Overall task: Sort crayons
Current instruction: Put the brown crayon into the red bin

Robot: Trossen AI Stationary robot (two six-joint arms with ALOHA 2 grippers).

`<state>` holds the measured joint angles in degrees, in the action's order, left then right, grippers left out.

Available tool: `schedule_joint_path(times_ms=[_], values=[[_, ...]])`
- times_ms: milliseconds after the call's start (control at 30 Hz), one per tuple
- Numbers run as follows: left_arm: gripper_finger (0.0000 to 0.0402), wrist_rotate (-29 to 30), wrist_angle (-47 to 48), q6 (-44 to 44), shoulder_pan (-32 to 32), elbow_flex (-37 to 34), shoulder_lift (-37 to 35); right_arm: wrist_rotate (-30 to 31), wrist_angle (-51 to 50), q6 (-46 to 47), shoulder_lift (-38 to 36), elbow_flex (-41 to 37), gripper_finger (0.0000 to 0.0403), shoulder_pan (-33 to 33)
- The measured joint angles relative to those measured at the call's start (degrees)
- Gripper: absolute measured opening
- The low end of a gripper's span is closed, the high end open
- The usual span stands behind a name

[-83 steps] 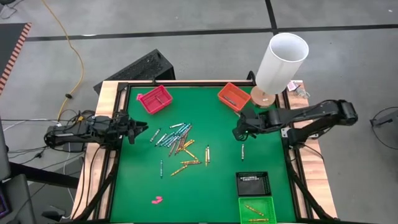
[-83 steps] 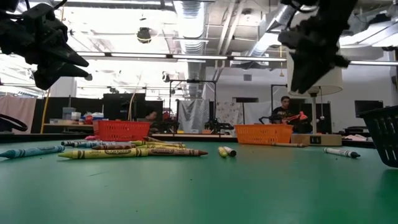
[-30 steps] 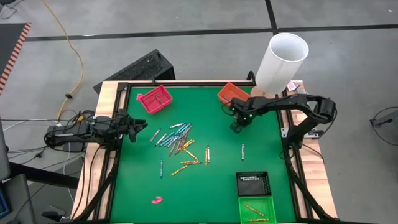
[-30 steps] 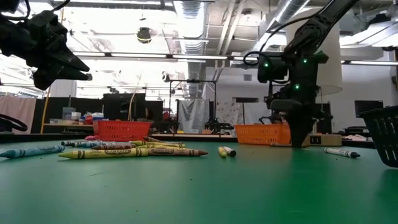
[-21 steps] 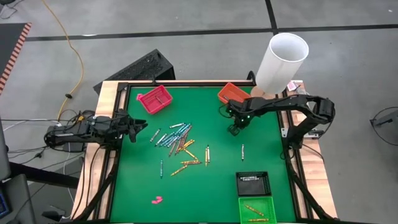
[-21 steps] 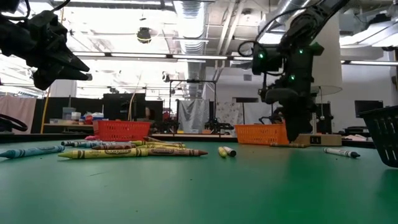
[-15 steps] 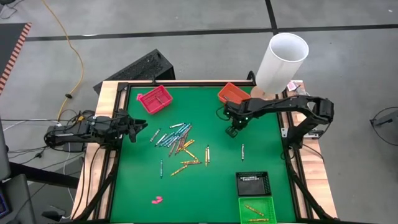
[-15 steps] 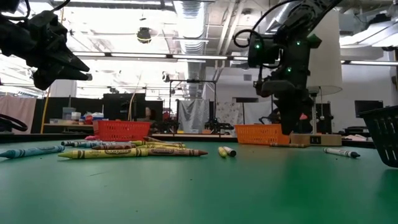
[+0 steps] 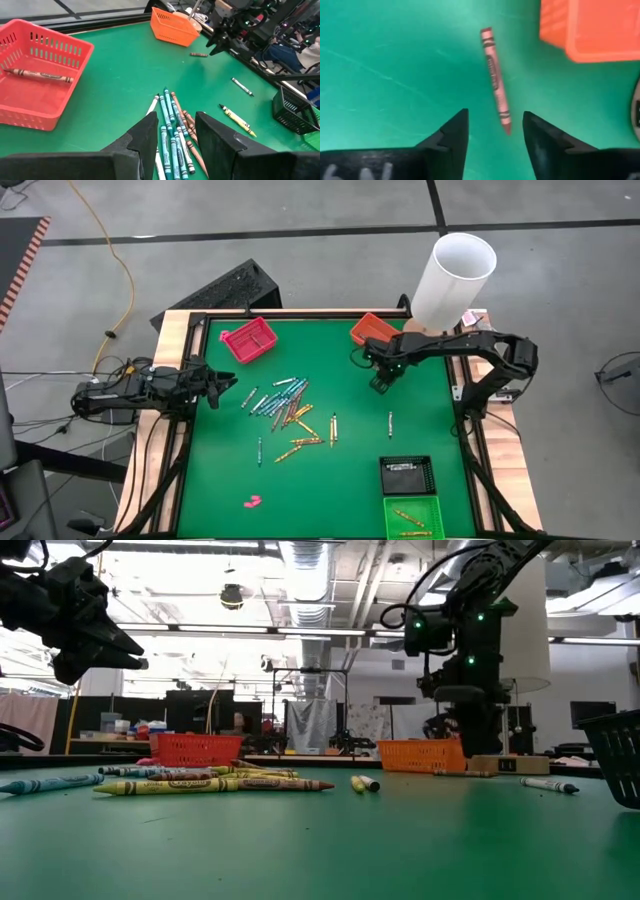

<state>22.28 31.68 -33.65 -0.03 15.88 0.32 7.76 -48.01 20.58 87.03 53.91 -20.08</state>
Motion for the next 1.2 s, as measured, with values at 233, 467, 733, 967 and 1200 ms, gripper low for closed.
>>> schedule_joint_path(times_ms=[233, 467, 733, 967, 1200], values=[[0.0120, 1.01, 0.95, 0.00, 0.00, -0.02, 0.00, 1.51, 1.97, -1.37, 1.10, -1.81, 0.0193, -0.35], [0.0120, 1.78, 0.97, -0.06, 0.02, -0.02, 0.02, 0.82, 3.10, -3.65, 4.69, -1.77, 0.0176, -1.13], [0.0120, 2.16, 0.97, -0.53, 0.02, -0.02, 0.02, -3.93, 2.83, -3.63, 7.57, -1.08, 0.0062, 0.49], [0.0120, 2.16, 0.95, -0.66, 0.02, -0.02, 0.02, -5.39, 0.30, -1.53, 7.56, 3.58, 0.0006, 3.43], [0.0120, 2.16, 0.81, -0.66, 0.02, -0.02, 0.02, -5.37, 0.65, 0.96, 7.49, 10.99, 0.0002, 6.60]])
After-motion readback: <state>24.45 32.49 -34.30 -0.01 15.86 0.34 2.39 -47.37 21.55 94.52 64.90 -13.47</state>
